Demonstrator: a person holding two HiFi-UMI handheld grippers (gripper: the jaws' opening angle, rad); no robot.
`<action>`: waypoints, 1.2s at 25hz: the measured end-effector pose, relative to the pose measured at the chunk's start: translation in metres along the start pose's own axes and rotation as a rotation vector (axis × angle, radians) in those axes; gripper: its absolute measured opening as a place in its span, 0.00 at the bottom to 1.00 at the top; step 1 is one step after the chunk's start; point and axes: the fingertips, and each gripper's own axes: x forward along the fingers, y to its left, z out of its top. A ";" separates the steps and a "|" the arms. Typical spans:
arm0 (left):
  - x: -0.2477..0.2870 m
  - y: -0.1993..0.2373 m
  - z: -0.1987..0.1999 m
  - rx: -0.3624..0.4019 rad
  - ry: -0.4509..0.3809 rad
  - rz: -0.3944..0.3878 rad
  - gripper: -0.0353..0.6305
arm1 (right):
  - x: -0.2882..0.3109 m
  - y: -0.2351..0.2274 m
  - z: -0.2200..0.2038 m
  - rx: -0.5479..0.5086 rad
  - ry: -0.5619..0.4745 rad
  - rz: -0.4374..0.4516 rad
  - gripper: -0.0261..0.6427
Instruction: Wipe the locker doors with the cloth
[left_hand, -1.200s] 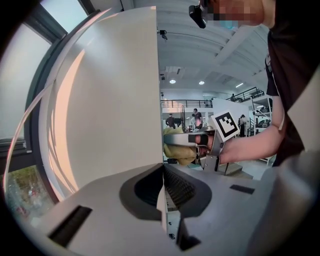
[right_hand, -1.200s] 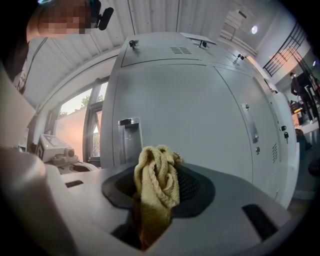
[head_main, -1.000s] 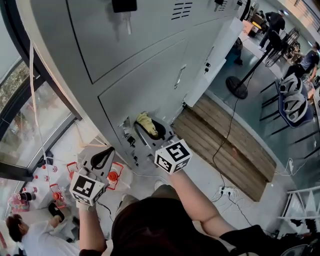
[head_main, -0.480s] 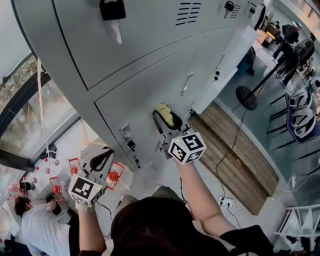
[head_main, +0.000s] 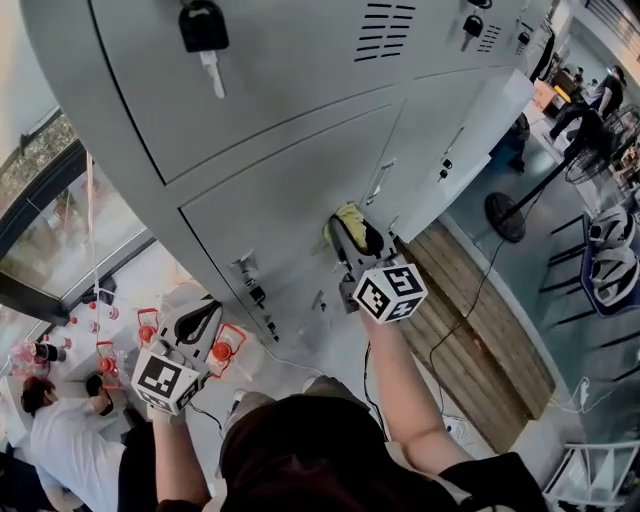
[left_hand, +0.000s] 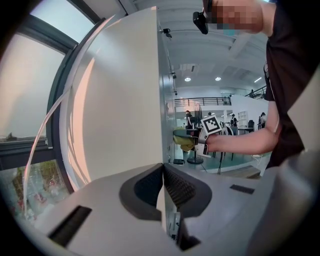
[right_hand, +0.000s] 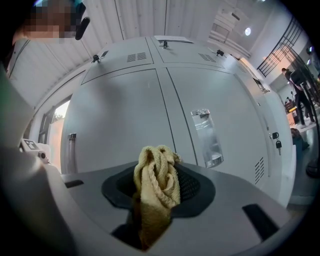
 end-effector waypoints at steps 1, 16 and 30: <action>0.000 0.000 -0.001 0.000 -0.001 0.005 0.07 | 0.000 -0.004 0.000 0.005 0.000 0.000 0.28; 0.001 0.000 0.004 -0.028 0.011 0.071 0.07 | -0.001 -0.017 -0.024 0.042 0.023 -0.030 0.28; 0.001 0.000 -0.001 -0.023 -0.007 0.003 0.07 | -0.003 0.025 -0.057 0.062 0.074 -0.049 0.28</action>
